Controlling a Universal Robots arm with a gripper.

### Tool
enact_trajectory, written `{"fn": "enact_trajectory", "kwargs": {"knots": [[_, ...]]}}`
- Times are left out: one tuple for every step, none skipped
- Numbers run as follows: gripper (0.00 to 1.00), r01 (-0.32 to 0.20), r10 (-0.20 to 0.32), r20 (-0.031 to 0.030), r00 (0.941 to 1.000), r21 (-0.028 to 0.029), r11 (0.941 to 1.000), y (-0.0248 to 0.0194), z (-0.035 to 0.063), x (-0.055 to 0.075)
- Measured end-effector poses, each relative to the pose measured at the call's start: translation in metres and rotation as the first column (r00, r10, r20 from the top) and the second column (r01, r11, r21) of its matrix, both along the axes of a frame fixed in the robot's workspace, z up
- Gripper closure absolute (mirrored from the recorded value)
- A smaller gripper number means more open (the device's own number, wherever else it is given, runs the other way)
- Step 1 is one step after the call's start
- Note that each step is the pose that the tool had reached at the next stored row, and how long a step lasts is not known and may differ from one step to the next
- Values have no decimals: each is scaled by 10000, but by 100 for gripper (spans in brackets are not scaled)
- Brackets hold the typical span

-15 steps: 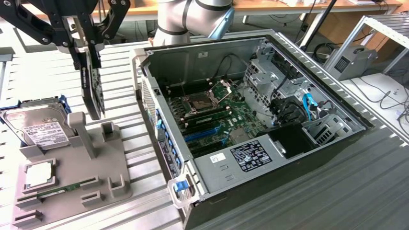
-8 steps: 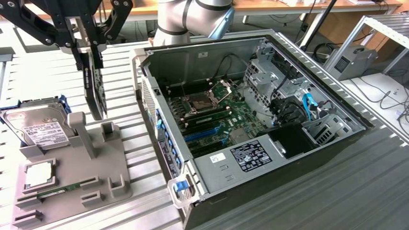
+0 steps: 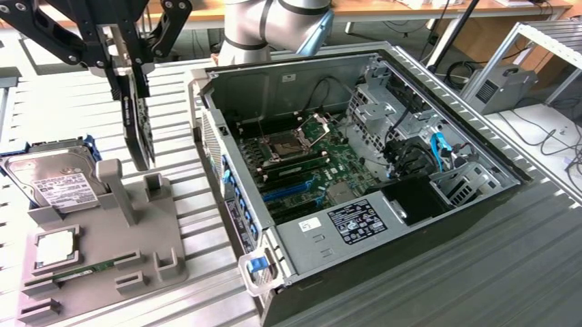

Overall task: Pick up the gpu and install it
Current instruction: 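Pick up the gpu and move the gpu toward the slot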

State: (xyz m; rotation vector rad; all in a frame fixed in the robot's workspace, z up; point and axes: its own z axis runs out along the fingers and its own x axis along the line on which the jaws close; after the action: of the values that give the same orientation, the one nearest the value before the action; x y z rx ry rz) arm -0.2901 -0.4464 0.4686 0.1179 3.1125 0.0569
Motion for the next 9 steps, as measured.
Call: {"fn": "enact_trajectory", "kwargs": {"knots": [[73, 0, 0, 0, 10000, -1, 10000, 0, -1, 6], [73, 0, 0, 0, 10000, -3, 10000, 0, -2, 9], [73, 0, 0, 1, 10000, -4, 10000, 0, -3, 13], [73, 0, 0, 1, 10000, -4, 10000, 0, -4, 16], [73, 0, 0, 0, 10000, -7, 10000, 0, -4, 20], [73, 0, 0, 1, 10000, -7, 10000, 0, -5, 23], [73, 1, -1, 2, 10000, -8, 10000, 0, -6, 27], [73, 0, 0, 1, 10000, -10, 10000, 0, -6, 30], [73, 0, 0, 0, 10000, -12, 10000, 0, -7, 34]]}}
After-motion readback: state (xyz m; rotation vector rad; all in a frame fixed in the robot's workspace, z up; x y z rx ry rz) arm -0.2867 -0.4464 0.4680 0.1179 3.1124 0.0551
